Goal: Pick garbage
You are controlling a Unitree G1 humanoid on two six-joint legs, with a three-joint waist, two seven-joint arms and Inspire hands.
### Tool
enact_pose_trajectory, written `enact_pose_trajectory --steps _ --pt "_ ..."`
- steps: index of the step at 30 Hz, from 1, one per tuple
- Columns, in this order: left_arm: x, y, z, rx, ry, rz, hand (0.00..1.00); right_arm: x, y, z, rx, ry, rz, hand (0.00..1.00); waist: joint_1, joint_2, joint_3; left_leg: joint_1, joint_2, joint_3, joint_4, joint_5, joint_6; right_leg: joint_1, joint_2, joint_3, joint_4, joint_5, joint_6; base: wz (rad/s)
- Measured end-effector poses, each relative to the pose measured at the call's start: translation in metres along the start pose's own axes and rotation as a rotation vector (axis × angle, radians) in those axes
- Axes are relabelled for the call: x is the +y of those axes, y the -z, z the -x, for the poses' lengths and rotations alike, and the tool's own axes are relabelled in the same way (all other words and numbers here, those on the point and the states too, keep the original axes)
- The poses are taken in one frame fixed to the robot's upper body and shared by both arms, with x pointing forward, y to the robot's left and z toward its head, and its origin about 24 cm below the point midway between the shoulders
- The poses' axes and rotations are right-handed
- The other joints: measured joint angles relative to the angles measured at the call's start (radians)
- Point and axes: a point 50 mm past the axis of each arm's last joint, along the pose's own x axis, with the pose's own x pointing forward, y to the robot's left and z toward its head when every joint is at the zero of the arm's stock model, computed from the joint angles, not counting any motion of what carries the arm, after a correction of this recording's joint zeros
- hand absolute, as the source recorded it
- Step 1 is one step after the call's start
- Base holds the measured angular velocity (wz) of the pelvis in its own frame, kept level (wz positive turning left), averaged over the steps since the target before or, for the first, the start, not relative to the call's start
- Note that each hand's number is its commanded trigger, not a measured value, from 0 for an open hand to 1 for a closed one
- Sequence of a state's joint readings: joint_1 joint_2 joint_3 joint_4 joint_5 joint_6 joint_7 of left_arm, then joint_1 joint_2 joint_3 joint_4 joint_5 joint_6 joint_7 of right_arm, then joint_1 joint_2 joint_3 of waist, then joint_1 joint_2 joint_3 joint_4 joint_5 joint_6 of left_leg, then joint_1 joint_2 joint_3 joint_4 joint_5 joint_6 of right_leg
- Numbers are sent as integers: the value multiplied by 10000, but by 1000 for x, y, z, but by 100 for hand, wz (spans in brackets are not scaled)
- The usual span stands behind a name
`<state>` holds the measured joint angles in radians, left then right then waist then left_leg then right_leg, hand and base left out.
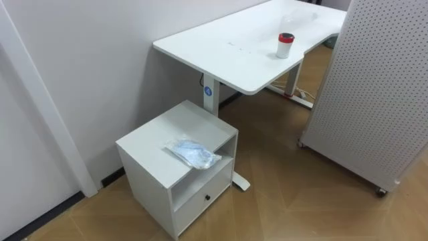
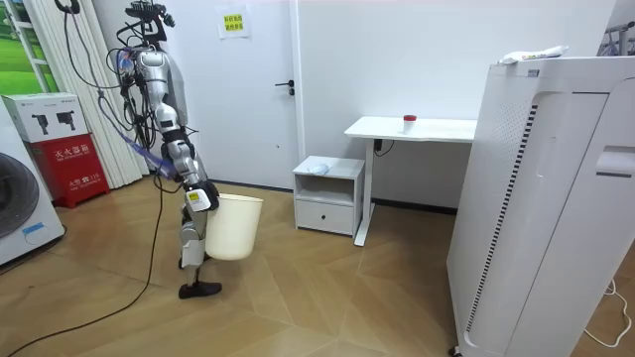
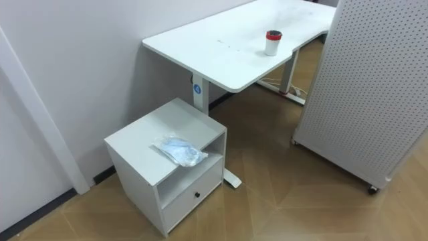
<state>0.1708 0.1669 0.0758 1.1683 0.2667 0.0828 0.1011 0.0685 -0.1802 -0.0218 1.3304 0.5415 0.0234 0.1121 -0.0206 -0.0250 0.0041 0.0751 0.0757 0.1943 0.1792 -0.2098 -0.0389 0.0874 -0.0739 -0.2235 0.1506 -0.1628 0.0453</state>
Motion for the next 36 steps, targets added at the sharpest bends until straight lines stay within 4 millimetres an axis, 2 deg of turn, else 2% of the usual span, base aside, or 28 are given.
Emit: enact_pose_trajectory --steps 9,19,24,27,28,29,30,32,33,34,35,36 --pt "0 2 0 52 9 -60 0 0 0 0 24 11 14 100 11 10 0 5 -1 10 -1 0 0 -3 0 4 0 0 0 0" --pt "-3 16 1 593 151 -179 0 -1 2 0 82 27 -17 100 14 23 4 -14 4 33 -7 0 0 85 3 1 -2 0 0 0" --pt "-4 17 1 703 216 -201 0 -2 1 0 144 -8 -1 100 15 27 15 -145 52 -59 284 -98 -21 1 20 -67 32 -3 -4 4" --pt "-4 15 1 671 340 -297 0 -1 -1 0 106 -116 28 100 18 88 28 -479 227 -70 952 -399 -58 -146 86 -121 289 -134 -78 -1" --pt "-4 15 1 694 403 -378 0 -1 -2 0 106 -151 23 100 16 134 29 -658 350 -63 1326 -566 -86 -323 103 -247 643 -307 -122 -9" --pt "-3 16 1 737 429 -379 0 1 -4 0 94 -262 34 100 41 102 43 -811 441 -62 1729 -726 -139 -556 93 -358 1190 -635 -177 -9" --pt "-3 16 1 766 448 -379 0 1 -5 0 80 -296 31 100 55 94 45 -897 514 -63 1960 -826 -180 -656 102 -374 1436 -772 -219 -6" --pt "-3 18 1 862 545 -405 0 1 -5 0 81 -382 22 100 49 28 51 -1394 802 -85 3200 -1030 -324 -909 161 -385 2116 -1386 -379 5" --pt "-3 18 1 905 580 -419 0 1 -4 0 104 -366 20 100 55 15 52 -1559 891 -85 3643 -1020 -322 -918 189 -357 2232 -1498 -454 -4" --pt "-5 20 2 959 656 -398 0 -1 -4 0 167 -309 17 100 117 55 32 -1861 1101 -144 4547 -941 -229 -904 298 -240 2449 -1654 -591 -15" --pt "-6 25 3 1098 762 -409 0 -2 -2 0 218 -242 11 100 138 14 84 -2149 1210 -472 5370 -749 -84 -753 340 -105 2515 -1698 -637 -15" --pt "-7 27 3 1178 799 -422 0 -2 -3 0 215 -234 -4 100 133 16 109 -2351 1208 -646 5762 -540 -31 -634 388 2 2502 -1769 -758 6"
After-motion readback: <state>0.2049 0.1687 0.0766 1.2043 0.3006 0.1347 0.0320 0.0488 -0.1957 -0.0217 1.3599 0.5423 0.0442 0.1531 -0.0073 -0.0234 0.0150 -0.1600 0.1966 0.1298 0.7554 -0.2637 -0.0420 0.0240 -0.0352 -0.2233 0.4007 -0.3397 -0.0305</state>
